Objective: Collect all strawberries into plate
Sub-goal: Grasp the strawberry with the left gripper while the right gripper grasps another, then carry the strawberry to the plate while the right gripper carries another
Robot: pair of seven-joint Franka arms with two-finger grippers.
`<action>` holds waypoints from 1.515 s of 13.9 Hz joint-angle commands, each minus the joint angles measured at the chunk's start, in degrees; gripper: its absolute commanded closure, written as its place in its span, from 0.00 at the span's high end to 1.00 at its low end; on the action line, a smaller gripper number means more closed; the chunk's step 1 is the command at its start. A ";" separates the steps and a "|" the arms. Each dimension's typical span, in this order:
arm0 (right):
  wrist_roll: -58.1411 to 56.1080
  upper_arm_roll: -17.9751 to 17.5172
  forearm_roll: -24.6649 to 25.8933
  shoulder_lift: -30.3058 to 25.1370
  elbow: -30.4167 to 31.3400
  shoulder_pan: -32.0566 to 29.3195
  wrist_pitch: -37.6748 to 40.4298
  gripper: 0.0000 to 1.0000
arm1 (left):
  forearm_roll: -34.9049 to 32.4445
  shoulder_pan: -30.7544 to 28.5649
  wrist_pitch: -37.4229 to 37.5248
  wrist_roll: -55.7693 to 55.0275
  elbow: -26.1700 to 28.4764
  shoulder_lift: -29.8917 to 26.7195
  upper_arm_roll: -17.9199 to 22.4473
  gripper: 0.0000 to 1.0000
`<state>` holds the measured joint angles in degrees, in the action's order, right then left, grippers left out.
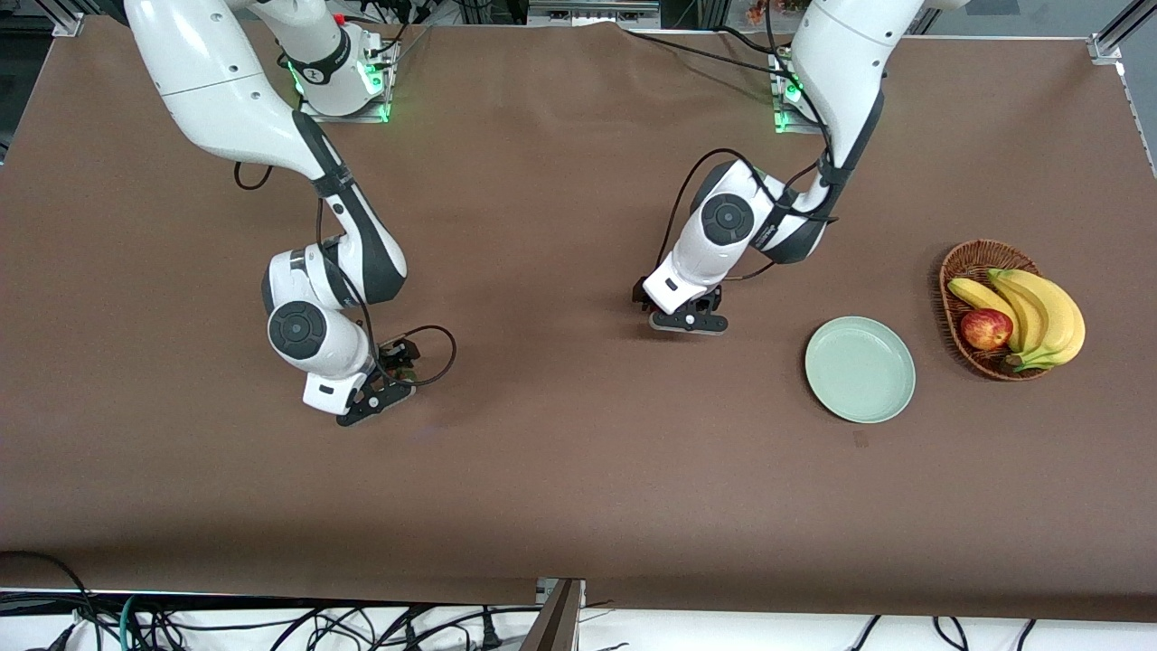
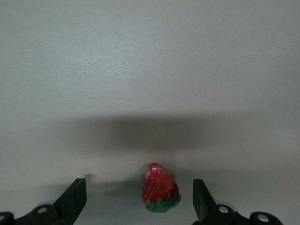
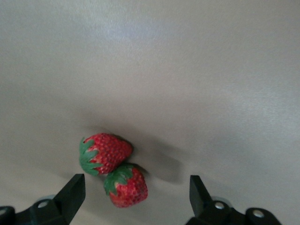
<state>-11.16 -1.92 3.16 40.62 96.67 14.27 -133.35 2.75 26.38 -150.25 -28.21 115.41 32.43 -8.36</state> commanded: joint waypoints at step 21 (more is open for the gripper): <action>44.52 -8.62 -6.32 -1.52 -7.26 10.59 0.73 0.01 | -0.91 -6.41 26.90 10.34 -3.61 -14.48 0.45 0.16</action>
<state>25.94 -10.78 -2.60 35.86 93.63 22.08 -132.08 2.56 23.35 -128.98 -23.55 112.44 21.73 -7.76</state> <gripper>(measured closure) 0.674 0.696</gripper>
